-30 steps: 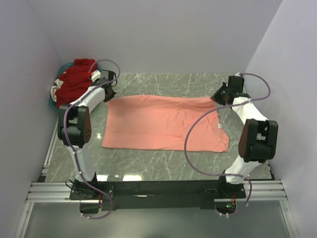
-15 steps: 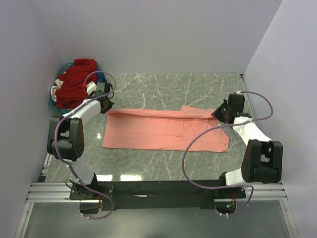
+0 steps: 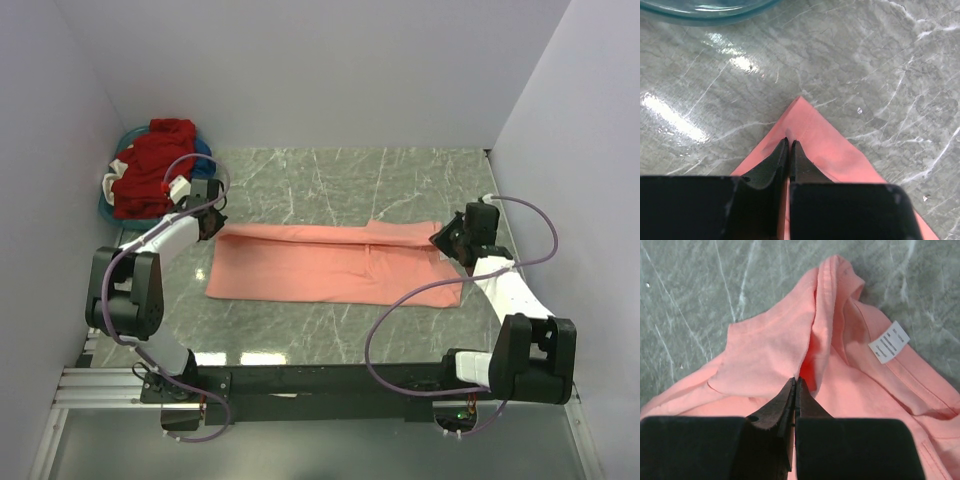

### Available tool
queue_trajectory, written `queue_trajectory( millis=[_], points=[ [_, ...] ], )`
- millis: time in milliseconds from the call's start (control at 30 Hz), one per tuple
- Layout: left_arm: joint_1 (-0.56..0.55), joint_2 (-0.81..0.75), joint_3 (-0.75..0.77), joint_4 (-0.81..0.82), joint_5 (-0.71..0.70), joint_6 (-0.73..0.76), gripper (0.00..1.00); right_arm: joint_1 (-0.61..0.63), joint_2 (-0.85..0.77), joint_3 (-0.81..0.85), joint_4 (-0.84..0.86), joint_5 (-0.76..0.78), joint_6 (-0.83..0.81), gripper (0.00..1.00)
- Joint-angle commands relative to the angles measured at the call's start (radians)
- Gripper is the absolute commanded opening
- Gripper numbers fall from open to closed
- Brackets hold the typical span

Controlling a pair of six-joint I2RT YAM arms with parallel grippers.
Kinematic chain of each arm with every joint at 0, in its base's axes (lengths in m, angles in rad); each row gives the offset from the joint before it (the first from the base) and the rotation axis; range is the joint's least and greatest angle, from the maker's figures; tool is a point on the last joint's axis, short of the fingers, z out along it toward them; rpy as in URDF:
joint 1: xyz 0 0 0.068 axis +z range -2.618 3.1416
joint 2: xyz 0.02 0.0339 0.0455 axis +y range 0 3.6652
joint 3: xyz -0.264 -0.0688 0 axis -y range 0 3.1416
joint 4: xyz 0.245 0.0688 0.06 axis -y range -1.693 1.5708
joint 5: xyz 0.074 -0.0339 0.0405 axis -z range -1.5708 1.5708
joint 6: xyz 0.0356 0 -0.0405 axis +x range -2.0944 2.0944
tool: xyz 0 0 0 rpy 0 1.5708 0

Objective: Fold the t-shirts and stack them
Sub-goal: Fold the tshirt

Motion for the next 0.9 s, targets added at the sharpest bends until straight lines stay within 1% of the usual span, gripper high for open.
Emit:
queue_trajectory(
  millis=[0, 267, 467, 567, 600, 633, 667, 700, 733, 767, 800, 867],
  points=[
    [0.007, -0.05, -0.017, 0.037, -0.001, -0.02, 0.01, -0.016, -0.043, -0.025, 0.03, 0.021, 0.002, 0.0],
    [0.009, -0.067, -0.052, 0.056, 0.003, -0.026, 0.01, -0.039, -0.097, -0.09, 0.039, 0.011, -0.001, 0.0],
    [0.009, -0.079, -0.081, 0.073, 0.011, -0.029, 0.01, -0.04, -0.099, -0.157, 0.076, -0.025, 0.017, 0.0],
    [0.009, -0.102, -0.115, 0.108, 0.026, -0.026, 0.06, -0.051, -0.103, -0.187, 0.094, -0.056, 0.033, 0.0],
    [0.009, -0.116, -0.131, 0.116, 0.031, -0.023, 0.08, -0.054, -0.106, -0.194, 0.106, -0.065, 0.04, 0.02],
    [0.009, -0.124, -0.142, 0.132, 0.032, -0.021, 0.13, -0.059, -0.111, -0.208, 0.111, -0.079, 0.04, 0.06],
    [0.01, -0.133, -0.153, 0.146, 0.035, -0.023, 0.17, -0.062, -0.119, -0.213, 0.112, -0.088, 0.04, 0.16],
    [0.012, -0.15, -0.173, 0.154, 0.044, -0.02, 0.23, -0.065, -0.125, -0.216, 0.108, -0.096, 0.036, 0.21],
    [0.013, -0.159, -0.182, 0.16, 0.045, -0.02, 0.27, -0.068, -0.131, -0.219, 0.102, -0.102, 0.031, 0.26],
    [0.018, -0.171, -0.191, 0.163, 0.043, -0.021, 0.31, -0.069, -0.151, -0.22, 0.091, -0.105, 0.028, 0.38],
    [0.021, -0.199, -0.211, 0.165, 0.048, -0.023, 0.39, -0.069, -0.161, -0.222, 0.082, -0.105, 0.02, 0.43],
    [0.025, -0.23, -0.23, 0.175, 0.051, -0.026, 0.44, -0.069, -0.2, -0.214, 0.06, -0.096, 0.011, 0.51]
  ],
)
